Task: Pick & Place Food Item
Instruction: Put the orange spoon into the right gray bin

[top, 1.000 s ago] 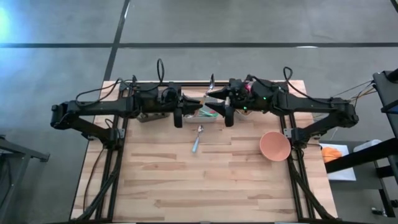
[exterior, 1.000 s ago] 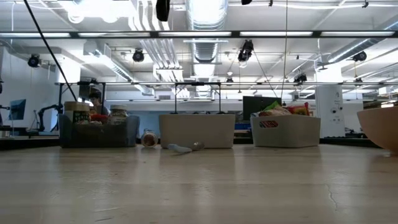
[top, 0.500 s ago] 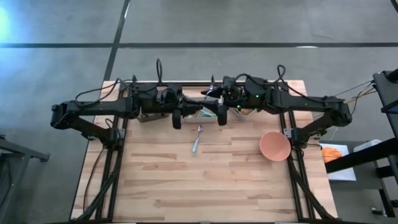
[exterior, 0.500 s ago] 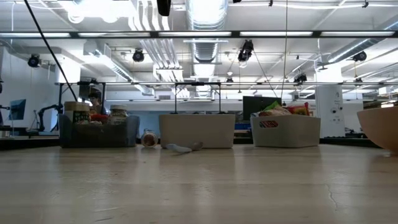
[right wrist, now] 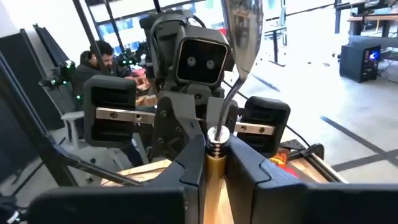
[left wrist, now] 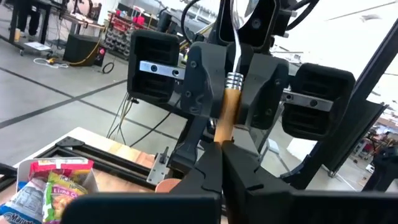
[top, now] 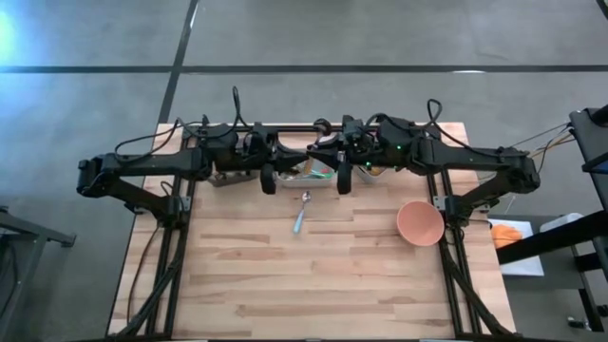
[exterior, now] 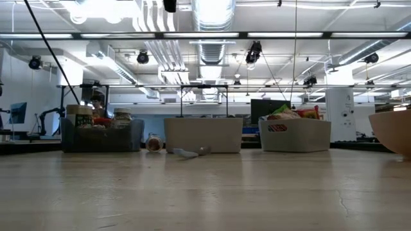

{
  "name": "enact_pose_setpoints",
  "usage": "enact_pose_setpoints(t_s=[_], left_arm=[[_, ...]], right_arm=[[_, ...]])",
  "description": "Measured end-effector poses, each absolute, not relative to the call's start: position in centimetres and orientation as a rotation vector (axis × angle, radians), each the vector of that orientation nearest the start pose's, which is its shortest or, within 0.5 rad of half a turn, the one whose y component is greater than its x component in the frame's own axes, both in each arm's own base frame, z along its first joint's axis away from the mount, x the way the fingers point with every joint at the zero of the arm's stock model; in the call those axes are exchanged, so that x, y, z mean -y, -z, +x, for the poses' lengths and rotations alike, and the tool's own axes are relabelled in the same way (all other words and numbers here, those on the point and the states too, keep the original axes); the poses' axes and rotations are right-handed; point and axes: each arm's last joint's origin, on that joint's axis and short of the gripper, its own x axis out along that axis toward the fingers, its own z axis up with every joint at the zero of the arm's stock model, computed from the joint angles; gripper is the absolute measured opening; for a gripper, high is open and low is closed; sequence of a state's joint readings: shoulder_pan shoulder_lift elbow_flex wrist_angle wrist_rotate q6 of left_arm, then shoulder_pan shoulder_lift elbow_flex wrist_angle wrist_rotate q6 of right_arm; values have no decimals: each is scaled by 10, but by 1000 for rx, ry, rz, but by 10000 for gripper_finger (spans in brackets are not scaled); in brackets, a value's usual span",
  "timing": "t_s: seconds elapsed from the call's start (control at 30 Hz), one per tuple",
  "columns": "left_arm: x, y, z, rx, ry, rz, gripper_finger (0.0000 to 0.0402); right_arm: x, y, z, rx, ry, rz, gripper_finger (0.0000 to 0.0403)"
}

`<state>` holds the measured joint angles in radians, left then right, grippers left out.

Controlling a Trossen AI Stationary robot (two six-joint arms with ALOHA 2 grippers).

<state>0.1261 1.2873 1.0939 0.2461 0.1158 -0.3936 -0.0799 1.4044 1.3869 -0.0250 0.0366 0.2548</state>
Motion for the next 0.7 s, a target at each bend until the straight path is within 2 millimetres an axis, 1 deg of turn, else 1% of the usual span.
enact_pose_setpoints(t_s=[0.27,0.4,0.53,0.6,0.7], left_arm=[[-33,-374,293,53,14,-427,4],[-31,-374,293,35,74,-472,38],[-29,-373,290,-16,145,-555,87],[-28,-374,283,-70,177,-601,107],[-26,-377,261,-155,158,-606,121]], right_arm=[[27,-414,318,-41,118,226,30],[36,-410,317,-105,156,214,30],[47,-417,311,-169,221,220,30],[51,-422,308,-184,239,231,30],[59,-426,303,-216,267,239,30]])
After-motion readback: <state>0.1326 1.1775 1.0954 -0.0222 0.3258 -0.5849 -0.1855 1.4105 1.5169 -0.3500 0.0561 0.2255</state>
